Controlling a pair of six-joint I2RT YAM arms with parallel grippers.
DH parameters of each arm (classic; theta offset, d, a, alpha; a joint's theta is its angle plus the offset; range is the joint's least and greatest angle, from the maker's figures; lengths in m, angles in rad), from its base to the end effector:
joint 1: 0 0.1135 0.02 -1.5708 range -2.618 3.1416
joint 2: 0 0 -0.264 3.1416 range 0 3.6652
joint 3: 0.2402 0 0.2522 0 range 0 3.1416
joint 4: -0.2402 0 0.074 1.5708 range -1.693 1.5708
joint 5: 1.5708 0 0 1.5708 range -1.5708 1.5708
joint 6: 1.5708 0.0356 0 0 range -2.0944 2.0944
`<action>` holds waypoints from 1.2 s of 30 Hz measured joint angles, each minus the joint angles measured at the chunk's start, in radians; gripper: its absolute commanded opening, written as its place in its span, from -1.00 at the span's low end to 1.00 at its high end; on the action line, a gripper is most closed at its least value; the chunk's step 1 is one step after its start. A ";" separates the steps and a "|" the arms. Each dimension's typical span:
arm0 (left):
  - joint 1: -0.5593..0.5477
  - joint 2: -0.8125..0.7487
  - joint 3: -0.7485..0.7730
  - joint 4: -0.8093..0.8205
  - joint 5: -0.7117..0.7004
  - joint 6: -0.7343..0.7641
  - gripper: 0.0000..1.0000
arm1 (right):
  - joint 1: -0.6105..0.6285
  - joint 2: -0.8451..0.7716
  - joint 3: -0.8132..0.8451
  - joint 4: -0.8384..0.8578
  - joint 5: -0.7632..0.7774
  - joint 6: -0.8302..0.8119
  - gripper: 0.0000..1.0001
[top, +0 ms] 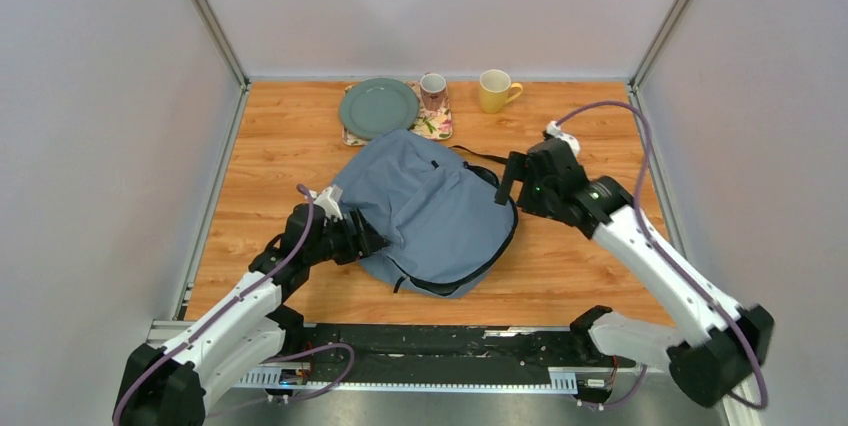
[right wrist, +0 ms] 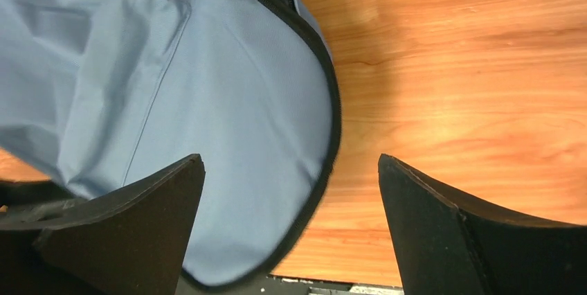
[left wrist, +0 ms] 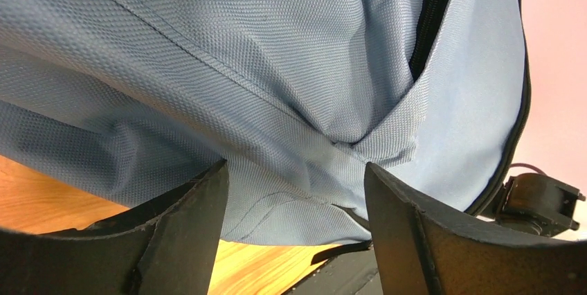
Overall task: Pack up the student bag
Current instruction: Adjust the student bag at the center of the board.
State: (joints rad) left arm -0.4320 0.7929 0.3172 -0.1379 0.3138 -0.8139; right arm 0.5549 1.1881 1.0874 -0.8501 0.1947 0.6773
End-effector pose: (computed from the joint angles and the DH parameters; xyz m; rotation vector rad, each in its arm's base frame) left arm 0.1481 -0.0804 0.1806 -0.2556 2.3346 -1.0093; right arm 0.2029 0.1177 0.3048 0.2323 2.5049 0.2650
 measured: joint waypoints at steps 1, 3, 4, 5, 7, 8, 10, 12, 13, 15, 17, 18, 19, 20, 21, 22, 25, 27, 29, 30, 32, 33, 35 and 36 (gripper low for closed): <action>0.000 0.001 0.000 -0.001 0.002 0.000 0.58 | 0.000 -0.055 -0.014 -0.009 0.010 0.000 0.99; 0.000 0.008 0.006 -0.011 0.004 0.000 0.59 | 0.000 -0.187 -0.061 -0.021 0.007 0.006 0.99; 0.000 0.015 0.012 -0.016 0.005 0.001 0.58 | 0.000 -0.261 -0.095 -0.023 -0.011 0.017 0.99; -0.001 0.024 0.017 -0.021 0.007 0.000 0.58 | 0.000 -0.317 -0.126 -0.020 -0.032 0.031 0.99; -0.007 0.042 0.024 -0.022 0.007 0.001 0.53 | 0.002 -0.441 -0.208 -0.004 -0.101 0.071 0.99; -0.010 0.047 0.024 -0.022 0.007 0.000 0.46 | 0.009 -0.489 -0.247 0.003 -0.133 0.096 0.99; -0.018 0.057 0.024 -0.022 0.006 0.001 0.11 | 0.043 -0.555 -0.317 0.021 -0.183 0.148 0.99; -0.022 0.067 0.024 -0.023 0.009 -0.003 -0.14 | 0.111 -0.571 -0.364 0.026 -0.198 0.204 0.93; -0.023 0.070 0.024 -0.024 0.010 -0.004 -0.28 | 0.159 -0.568 -0.381 0.029 -0.195 0.233 0.91; -0.026 0.071 0.024 -0.023 0.018 -0.009 -0.56 | 0.267 -0.546 -0.399 0.032 -0.169 0.294 0.76; -0.027 0.071 0.024 -0.019 0.022 -0.014 -0.73 | 0.365 -0.505 -0.401 0.033 -0.125 0.346 0.71; -0.027 0.071 0.024 -0.018 0.022 -0.019 -0.79 | 0.406 -0.482 -0.399 0.033 -0.100 0.371 0.63; -0.027 0.070 0.024 -0.016 0.025 -0.020 -0.83 | 0.445 -0.456 -0.399 0.034 -0.079 0.391 0.60; -0.027 0.071 0.024 -0.016 0.026 -0.023 -0.85 | 0.482 -0.428 -0.398 0.034 -0.053 0.409 0.59; -0.027 0.071 0.024 -0.015 0.026 -0.024 -0.85 | 0.515 -0.396 -0.397 0.035 -0.029 0.427 0.49; -0.027 0.071 0.024 -0.014 0.026 -0.025 -0.85 | 0.550 -0.362 -0.394 0.037 -0.006 0.444 0.43; -0.027 0.069 0.024 -0.014 0.026 -0.027 -0.87 | 0.628 -0.269 -0.368 0.039 0.057 0.486 0.42; -0.027 0.066 0.024 -0.014 0.026 -0.029 -0.87 | 0.668 -0.220 -0.343 0.039 0.105 0.510 0.42; -0.027 0.062 0.024 -0.014 0.026 -0.030 -0.88 | 0.696 -0.178 -0.320 0.048 0.149 0.537 0.42; -0.027 0.060 0.024 -0.014 0.027 -0.030 -0.88 | 0.703 -0.166 -0.318 0.058 0.163 0.546 0.42; -0.027 0.059 0.024 -0.014 0.028 -0.031 -0.89 | 0.713 -0.146 -0.318 0.077 0.187 0.564 0.41; -0.027 0.058 0.024 -0.015 0.028 -0.032 -0.90 | 0.717 -0.136 -0.318 0.084 0.201 0.573 0.39; -0.027 0.057 0.024 -0.015 0.028 -0.034 -0.91 | 0.726 -0.119 -0.314 0.084 0.232 0.593 0.37; -0.027 0.056 0.024 -0.015 0.029 -0.035 -0.91 | 0.736 -0.103 -0.314 0.084 0.245 0.602 0.34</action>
State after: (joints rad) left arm -0.4587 0.8490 0.3412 -0.1528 0.3424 -0.8494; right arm 1.2911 1.0851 0.7738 -0.7662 0.4397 1.2793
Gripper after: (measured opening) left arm 0.094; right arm 0.697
